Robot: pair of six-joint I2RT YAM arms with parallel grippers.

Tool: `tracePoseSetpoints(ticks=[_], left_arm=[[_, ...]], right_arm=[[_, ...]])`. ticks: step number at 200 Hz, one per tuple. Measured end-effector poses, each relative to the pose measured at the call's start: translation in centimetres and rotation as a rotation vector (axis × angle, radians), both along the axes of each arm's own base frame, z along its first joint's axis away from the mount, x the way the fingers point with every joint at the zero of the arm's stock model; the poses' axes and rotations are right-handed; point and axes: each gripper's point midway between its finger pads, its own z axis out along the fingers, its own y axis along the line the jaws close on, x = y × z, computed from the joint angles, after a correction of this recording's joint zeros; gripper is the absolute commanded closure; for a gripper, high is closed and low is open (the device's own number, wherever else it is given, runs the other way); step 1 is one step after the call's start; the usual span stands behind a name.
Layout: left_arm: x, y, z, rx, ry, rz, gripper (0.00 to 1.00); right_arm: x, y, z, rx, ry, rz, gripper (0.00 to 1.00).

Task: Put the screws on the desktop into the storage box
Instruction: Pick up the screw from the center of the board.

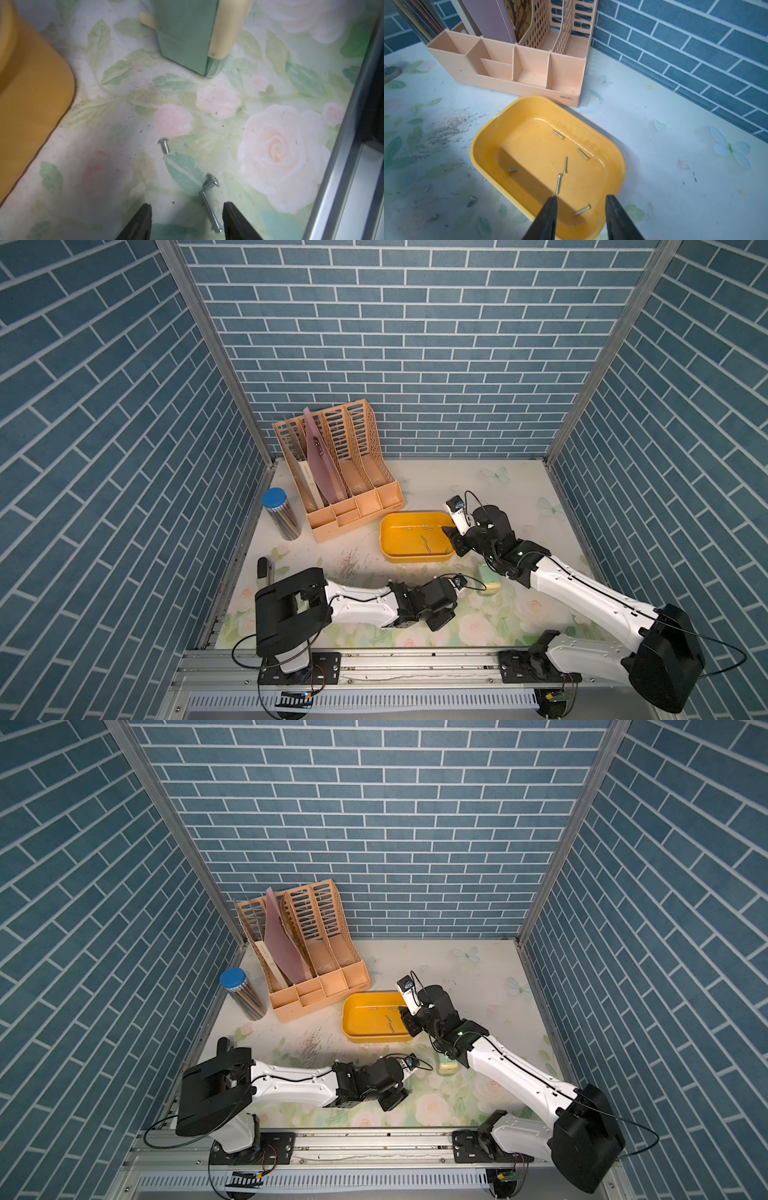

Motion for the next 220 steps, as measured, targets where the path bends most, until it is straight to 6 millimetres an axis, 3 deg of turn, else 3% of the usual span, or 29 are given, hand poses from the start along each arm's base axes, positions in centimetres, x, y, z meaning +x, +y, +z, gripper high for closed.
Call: tracePoseSetpoints(ticks=[22,47,81,143,175,193,220], left_arm=[[-0.8,-0.1,-0.8,0.057,0.019,-0.007,0.45],[-1.5,-0.5,-1.3,0.113,0.034,-0.011,0.47],[-1.5,-0.6,-1.5,0.17,0.035,0.003,0.49],[-1.5,-0.3,-2.0,0.248,0.049,-0.003,0.61],[-1.8,-0.1,-2.1,0.281,0.061,-0.02,0.74],[-1.8,-0.5,-2.2,0.298,0.072,-0.031,0.98],[-1.9,-0.5,-2.1,0.317,0.071,-0.05,1.0]], right_arm=[[-0.7,-1.0,-0.3,0.014,-0.006,-0.023,0.57],[-1.0,-1.3,1.3,0.059,-0.047,-0.029,0.57],[-1.1,-1.4,3.1,0.11,-0.087,-0.032,0.58],[-1.3,-1.5,4.0,0.133,-0.103,-0.035,0.59],[-1.3,-1.5,4.1,0.135,-0.105,-0.034,0.6],[-1.3,-1.5,4.1,0.135,-0.105,-0.034,0.6],[-1.4,-1.6,4.3,0.139,-0.109,-0.035,0.6]])
